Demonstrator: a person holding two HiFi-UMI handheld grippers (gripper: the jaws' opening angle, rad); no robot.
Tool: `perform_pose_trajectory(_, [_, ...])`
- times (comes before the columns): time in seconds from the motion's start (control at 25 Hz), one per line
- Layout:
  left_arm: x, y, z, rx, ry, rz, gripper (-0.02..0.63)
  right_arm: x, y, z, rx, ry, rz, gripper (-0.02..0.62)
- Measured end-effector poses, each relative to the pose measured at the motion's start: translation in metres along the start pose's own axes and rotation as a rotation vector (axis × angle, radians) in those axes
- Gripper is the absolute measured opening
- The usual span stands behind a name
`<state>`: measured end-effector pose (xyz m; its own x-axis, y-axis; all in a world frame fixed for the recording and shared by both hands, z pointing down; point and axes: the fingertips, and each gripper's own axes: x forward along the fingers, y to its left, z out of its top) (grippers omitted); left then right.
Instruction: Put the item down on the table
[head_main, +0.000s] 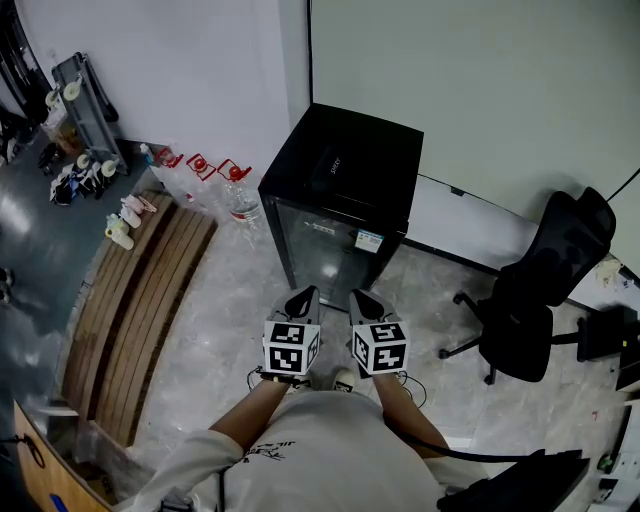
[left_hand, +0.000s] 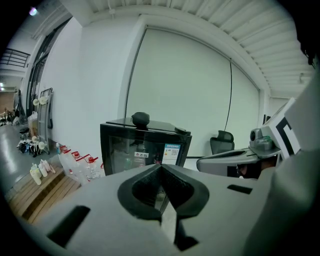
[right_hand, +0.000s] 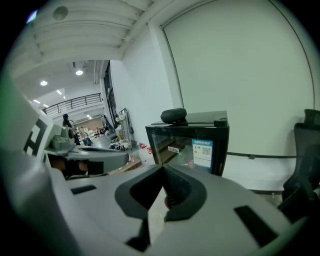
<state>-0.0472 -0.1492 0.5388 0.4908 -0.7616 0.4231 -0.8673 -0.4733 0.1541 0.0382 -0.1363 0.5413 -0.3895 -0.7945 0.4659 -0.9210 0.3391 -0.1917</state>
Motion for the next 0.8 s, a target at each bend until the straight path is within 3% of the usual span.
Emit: perform_pose_trajectory(0.8, [-0.007, 0.004, -0.004, -0.006, 0.009, -0.003, 0.006, 0.001, 0.012, -0.008, 0.004, 0.025, 0.015, 0.003])
